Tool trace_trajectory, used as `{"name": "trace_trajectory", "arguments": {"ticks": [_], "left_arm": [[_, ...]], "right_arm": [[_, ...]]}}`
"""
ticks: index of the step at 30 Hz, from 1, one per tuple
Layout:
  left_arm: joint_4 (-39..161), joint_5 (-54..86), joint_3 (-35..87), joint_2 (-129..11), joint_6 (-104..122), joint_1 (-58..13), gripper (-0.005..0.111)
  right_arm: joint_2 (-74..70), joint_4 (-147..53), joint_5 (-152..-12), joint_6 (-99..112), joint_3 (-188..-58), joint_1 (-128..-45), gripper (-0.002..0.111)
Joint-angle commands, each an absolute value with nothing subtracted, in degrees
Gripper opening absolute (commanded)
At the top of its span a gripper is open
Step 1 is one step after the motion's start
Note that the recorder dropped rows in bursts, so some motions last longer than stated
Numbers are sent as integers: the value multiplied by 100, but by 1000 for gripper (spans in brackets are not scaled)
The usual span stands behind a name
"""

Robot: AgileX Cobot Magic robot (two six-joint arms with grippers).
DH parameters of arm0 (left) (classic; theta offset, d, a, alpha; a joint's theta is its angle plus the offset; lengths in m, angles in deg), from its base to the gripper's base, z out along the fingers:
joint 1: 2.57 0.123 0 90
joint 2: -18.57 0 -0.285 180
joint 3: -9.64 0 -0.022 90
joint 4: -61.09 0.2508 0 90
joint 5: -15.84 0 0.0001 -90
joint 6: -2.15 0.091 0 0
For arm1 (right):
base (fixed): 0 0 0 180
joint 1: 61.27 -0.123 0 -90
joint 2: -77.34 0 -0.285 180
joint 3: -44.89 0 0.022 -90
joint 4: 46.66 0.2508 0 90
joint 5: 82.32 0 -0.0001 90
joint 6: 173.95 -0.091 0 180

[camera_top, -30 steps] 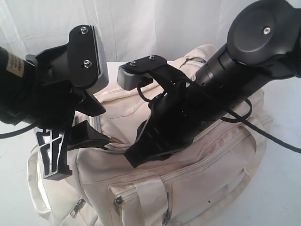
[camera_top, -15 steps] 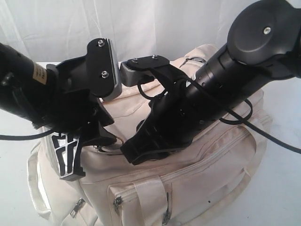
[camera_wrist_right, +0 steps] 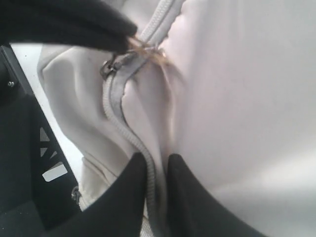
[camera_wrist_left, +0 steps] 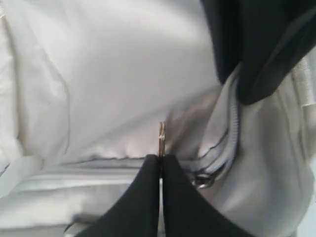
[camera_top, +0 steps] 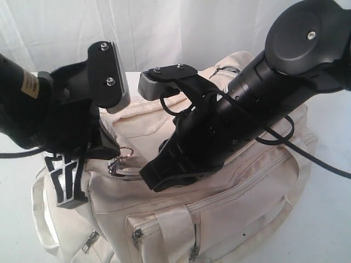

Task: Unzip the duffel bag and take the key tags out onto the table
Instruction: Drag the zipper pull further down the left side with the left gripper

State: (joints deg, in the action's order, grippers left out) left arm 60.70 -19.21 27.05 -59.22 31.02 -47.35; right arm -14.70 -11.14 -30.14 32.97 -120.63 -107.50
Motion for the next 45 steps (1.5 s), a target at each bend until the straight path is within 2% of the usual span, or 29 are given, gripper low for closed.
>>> {"name": "trace_trajectory", "arguments": {"ticks": [1,10,21,33,38,43,45], "left_arm": [[6897,-2232,2742,-5782,2223,-4723,0],[8281,-2244,2742,-5782,987,-4723,0],[9515,-1577,2742,-5850,32,-4667,0],[9584,-484,2742,-6453,32,-3429,0],[9584,-239,2742,-6526,32,-3151,0],[9614,-234,2516,-6526,69,-3121,0],[9586,-220,2329,-6526,69,-3121,0]], "right_arm": [[-1462,-1041,-2807,3257,-12047,-10767,15],[-1462,-1041,-2646,3257,-12047,-10767,15],[-1462,-1053,-2494,3257,-12047,-10767,15],[-1462,-1053,-2333,3268,-12047,-10767,15],[-1462,-1063,-2324,3268,-12047,-10767,15],[-1462,-1090,-2324,3290,-12047,-10767,1],[-1462,-1138,-2324,3290,-12047,-10767,0]]}}
